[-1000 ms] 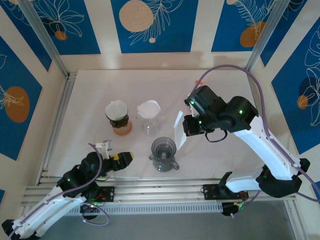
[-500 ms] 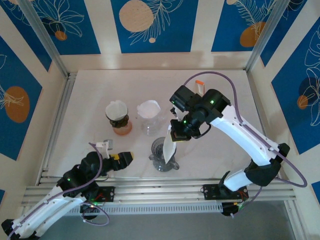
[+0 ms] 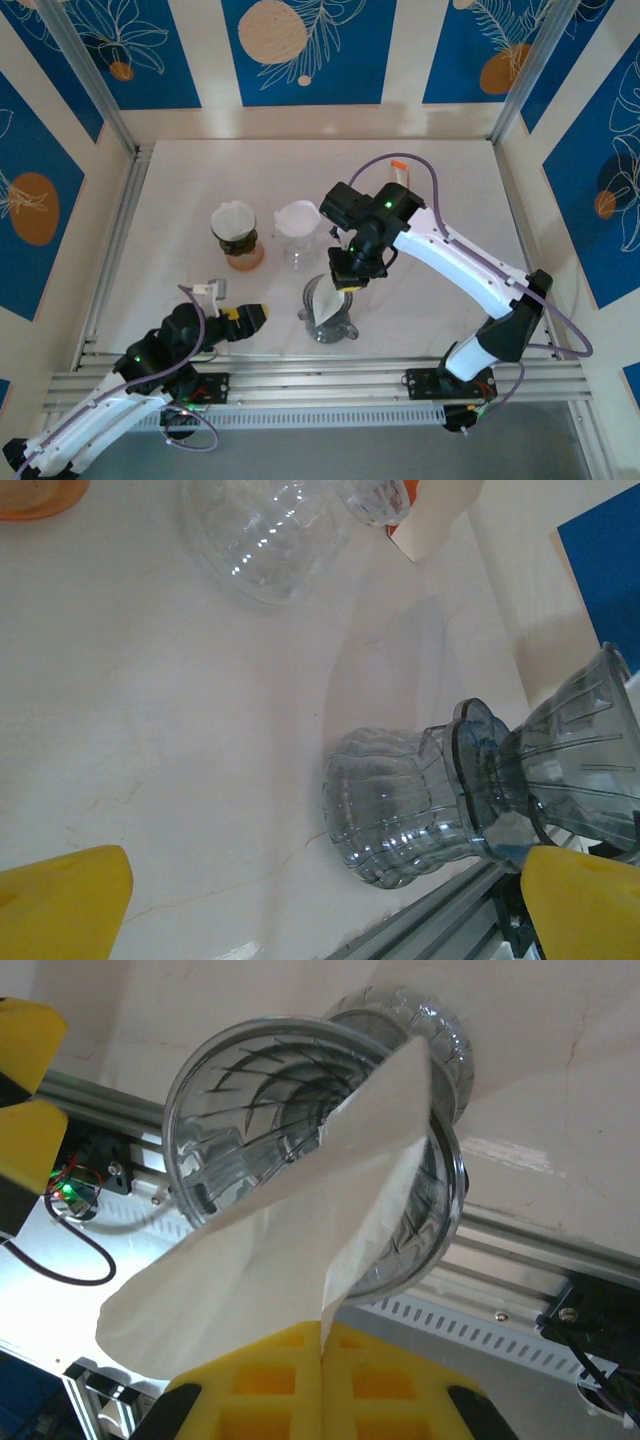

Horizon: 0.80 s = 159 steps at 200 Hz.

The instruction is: Place the coffee filter in the dripper

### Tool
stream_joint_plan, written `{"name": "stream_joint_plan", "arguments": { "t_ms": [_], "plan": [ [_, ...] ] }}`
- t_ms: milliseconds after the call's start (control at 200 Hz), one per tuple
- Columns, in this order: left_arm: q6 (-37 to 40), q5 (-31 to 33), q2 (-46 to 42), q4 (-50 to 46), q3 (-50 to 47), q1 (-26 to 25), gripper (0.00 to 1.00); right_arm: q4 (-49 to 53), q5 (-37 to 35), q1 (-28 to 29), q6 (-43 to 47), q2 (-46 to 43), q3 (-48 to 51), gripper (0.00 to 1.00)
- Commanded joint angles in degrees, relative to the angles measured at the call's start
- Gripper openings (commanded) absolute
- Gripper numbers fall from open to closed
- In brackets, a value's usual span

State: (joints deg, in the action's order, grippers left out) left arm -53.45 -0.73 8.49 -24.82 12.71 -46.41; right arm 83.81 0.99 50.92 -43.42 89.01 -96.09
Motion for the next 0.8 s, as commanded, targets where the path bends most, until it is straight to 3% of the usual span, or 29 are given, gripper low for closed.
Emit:
{"name": "stream_joint_plan", "arguments": {
  "t_ms": [0, 110, 350, 535, 790],
  "plan": [
    [1.48, -1.29, 0.21, 1.87, 1.51, -0.42, 1.0, -1.04, -1.43, 0.48, -0.13, 0.63, 1.46, 0.01],
    [1.42, -1.59, 0.19, 2.31, 1.53, -0.37, 1.0, -1.64, -3.2, 0.5, 0.02, 0.55, 2.87, 0.07],
    [2.11, -2.23, 2.85, 4.94, 3.23, -0.41, 1.0, -3.98, -8.07, 1.2, -0.59, -4.43, 3.17, 0.46],
    [3.24, -3.13, 7.74, 8.46, 5.81, -0.36, 1.0, -8.65, -13.33, 3.53, -2.98, -10.75, 6.5, 0.53],
    [4.58, -3.84, 13.68, 11.96, 8.91, -0.39, 1.0, -15.46, -21.06, 8.31, -11.13, -18.6, 16.24, 0.55]
  ]
}}
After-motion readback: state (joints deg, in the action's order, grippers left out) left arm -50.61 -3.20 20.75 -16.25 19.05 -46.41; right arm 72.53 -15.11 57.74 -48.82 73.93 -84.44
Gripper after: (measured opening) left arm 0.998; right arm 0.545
